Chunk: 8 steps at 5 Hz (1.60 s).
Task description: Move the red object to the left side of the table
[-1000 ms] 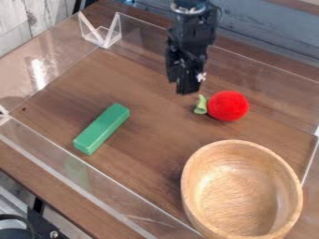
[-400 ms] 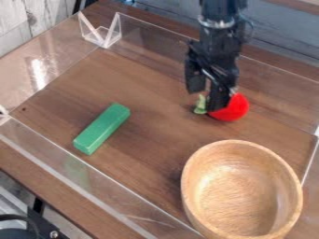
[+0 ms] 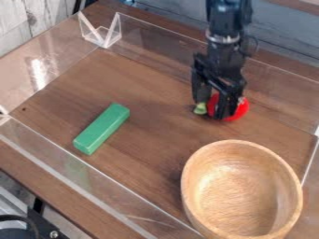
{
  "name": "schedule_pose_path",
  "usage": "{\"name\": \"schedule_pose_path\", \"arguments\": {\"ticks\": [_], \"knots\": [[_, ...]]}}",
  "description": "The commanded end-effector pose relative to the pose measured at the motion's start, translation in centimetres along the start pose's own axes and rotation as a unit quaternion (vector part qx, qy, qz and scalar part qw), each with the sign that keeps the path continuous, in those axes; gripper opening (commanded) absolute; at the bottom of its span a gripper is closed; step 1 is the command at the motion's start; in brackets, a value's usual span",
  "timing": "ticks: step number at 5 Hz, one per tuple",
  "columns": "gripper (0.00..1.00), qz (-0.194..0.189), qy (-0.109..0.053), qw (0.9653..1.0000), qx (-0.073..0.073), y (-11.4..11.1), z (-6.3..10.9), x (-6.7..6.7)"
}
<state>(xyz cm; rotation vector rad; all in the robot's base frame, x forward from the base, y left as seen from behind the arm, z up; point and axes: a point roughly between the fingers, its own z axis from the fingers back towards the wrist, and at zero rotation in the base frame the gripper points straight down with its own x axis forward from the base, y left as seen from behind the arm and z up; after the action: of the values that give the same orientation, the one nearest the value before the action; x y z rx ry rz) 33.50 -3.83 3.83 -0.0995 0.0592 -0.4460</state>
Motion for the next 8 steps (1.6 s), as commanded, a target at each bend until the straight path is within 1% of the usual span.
{"name": "schedule_pose_path", "arguments": {"ticks": [1, 2, 3, 4, 5, 6, 7, 8], "knots": [[0.0, 0.014, -0.03, 0.9994, 0.012, 0.6, 1.4, 1.6], [0.0, 0.045, -0.039, 0.9981, 0.014, 1.1, 2.6, 1.1], [0.0, 0.088, -0.055, 0.9944, 0.02, 1.8, 4.7, 0.1], [0.0, 0.106, -0.069, 0.991, 0.043, 2.3, 7.4, -0.9], [0.0, 0.156, -0.078, 0.9826, 0.065, 6.0, 10.7, -4.2], [0.0, 0.203, -0.071, 0.974, 0.07, 9.6, 11.9, -8.0], [0.0, 0.21, -0.062, 0.9732, 0.071, 11.1, 12.2, -11.7], [1.0, 0.207, -0.05, 0.9749, 0.065, 11.9, 11.6, -15.2]]}}
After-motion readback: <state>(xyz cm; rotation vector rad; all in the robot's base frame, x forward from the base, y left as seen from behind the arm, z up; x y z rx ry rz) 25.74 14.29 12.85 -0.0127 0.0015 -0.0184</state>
